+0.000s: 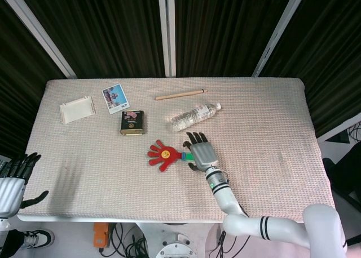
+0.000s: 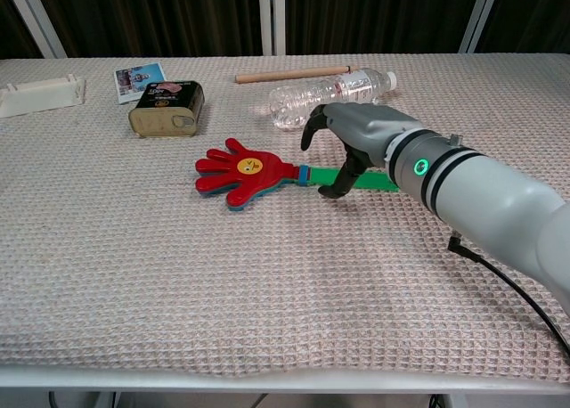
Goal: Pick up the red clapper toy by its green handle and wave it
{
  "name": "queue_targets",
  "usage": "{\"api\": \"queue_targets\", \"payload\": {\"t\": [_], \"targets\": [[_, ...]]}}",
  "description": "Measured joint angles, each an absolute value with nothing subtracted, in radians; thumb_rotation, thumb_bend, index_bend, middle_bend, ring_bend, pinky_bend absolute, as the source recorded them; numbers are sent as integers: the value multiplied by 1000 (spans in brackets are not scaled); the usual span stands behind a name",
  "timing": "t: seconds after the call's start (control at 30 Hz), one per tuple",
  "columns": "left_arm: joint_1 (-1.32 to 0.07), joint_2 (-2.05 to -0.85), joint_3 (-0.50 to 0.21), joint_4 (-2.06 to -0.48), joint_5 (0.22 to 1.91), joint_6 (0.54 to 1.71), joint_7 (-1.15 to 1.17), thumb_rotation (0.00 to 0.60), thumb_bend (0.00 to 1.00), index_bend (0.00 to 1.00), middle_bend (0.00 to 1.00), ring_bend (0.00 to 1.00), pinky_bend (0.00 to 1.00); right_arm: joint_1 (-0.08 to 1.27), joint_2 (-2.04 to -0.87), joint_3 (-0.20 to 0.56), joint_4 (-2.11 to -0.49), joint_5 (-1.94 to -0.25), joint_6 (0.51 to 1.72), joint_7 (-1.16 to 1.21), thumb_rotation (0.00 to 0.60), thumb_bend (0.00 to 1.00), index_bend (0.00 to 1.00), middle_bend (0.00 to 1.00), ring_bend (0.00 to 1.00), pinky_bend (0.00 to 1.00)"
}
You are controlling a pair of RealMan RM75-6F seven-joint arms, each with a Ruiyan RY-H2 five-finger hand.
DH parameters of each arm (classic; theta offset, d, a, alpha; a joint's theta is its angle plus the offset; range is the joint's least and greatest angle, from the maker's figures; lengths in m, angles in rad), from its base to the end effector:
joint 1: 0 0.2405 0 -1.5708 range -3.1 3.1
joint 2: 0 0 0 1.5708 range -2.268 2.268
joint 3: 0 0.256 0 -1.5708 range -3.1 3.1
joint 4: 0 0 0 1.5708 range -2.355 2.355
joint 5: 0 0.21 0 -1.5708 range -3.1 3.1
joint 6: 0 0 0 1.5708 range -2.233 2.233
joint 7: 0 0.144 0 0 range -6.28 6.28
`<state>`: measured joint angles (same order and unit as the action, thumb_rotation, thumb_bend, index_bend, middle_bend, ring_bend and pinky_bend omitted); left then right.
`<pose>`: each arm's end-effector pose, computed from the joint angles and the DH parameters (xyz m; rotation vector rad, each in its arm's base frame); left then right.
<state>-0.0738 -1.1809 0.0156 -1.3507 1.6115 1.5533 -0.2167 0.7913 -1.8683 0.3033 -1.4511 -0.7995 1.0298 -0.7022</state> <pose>-0.3432 0.1663 0.1582 -1.4668 -0.8859 -0.9642 -0.0864 -0.3231 -0.0923 1.7967 -1.1116 0.8574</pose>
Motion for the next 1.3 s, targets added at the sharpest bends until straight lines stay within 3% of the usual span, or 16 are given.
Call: {"api": "queue_targets", "payload": {"t": [0.43, 1.3], "targets": [[-64, -1171, 19, -1343, 1624, 1579, -221, 600, 159, 30, 51, 0, 33, 835, -1965, 323, -1386, -762, 1096, -704, 600, 203, 398, 120, 0, 0], [-60, -1179, 15, -1297, 1612, 1581, -289, 600, 160, 30, 51, 0, 34, 907, -2015, 374, -1257, -719, 1039, -694, 600, 222, 407, 132, 0, 0]]}}
